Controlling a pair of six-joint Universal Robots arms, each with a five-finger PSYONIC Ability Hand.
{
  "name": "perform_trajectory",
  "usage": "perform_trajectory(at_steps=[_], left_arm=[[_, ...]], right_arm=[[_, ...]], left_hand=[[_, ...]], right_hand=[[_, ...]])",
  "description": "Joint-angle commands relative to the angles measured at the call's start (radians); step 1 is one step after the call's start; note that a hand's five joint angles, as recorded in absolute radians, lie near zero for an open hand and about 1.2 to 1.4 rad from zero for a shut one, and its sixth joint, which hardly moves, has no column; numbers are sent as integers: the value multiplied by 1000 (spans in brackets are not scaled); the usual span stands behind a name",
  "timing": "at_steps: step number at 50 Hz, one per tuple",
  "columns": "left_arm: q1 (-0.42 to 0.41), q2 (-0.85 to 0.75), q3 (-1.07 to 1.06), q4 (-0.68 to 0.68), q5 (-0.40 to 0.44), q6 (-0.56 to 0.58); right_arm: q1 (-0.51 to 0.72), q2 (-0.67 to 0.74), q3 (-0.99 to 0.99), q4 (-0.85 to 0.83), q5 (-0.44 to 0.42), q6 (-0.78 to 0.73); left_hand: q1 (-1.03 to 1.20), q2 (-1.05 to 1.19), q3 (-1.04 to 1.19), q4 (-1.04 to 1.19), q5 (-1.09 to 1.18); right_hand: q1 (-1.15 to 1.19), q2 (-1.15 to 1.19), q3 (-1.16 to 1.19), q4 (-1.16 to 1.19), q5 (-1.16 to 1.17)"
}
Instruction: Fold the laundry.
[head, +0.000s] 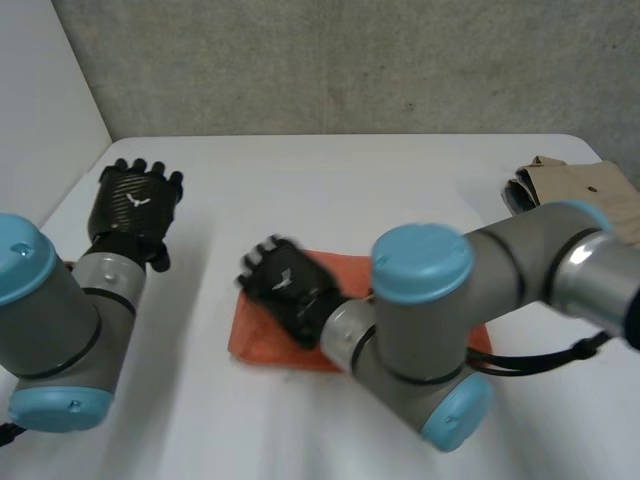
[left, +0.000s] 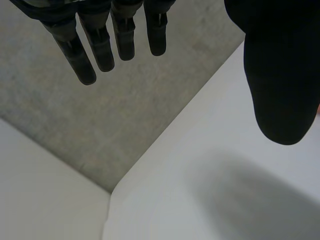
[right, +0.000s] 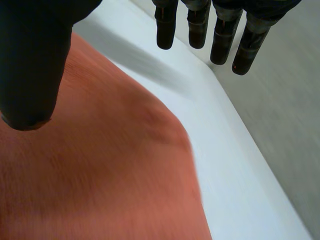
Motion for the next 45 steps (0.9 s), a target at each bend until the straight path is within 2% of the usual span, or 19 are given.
perform_trajectory(at_steps=[1, 5, 13, 16, 17, 20, 26, 30, 34, 40, 45], left_arm=[[-125, -6, 47, 4, 2, -2], [-211, -48, 94, 6, -4, 4], [-263, -98, 125, 6, -6, 4], [-263, -108, 125, 4, -7, 4], [-263, -116, 124, 3, -7, 4], [-263, -118, 121, 1, -12, 4], [-262, -101, 107, -3, -41, 4], [-257, -67, 104, -6, -45, 2], [-248, -32, 90, -11, -47, 2], [-213, 11, 67, -10, -50, 1], [-182, 14, 64, -8, -58, 1]], right_arm=[[-182, -194, 175, 53, 112, 245], [-329, -295, 382, 47, 54, 257], [-548, -329, 647, -35, -105, 225], [-581, -327, 686, -56, -126, 202], [-596, -327, 700, -71, -130, 179], [-621, -326, 715, -135, -123, 133], [-622, -375, 685, -214, -55, 40], [-550, -422, 599, -194, -14, -37], [-368, -401, 482, -151, -8, -82], [-111, -253, 314, -91, -18, -147], [40, -145, 232, -71, -31, -227]], left_hand=[[-19, -17, -18, -16, -9], [-19, -17, -18, -16, -9], [-16, -14, -15, -13, -6], [-16, -14, -15, -13, -6], [-16, -14, -15, -13, -6], [-16, -14, -15, -13, -6], [-16, -14, -15, -13, -6], [-16, -14, -15, -13, -6], [-19, -17, -18, -16, -9], [-19, -17, -18, -16, -9], [-19, -17, -18, -16, -9]], right_hand=[[-27, -45, -38, -58, -68], [-27, -45, -38, -58, -68], [11, -6, 0, -20, -29], [229, 211, 218, 198, 188], [561, 543, 550, 530, 520], [1158, 1141, 1147, 1127, 1118], [1195, 1177, 1183, 1164, 1154], [1195, 1177, 1183, 1164, 1154], [1195, 1177, 1183, 1164, 1154], [1195, 1177, 1183, 1164, 1154], [1195, 1177, 1183, 1164, 1154]])
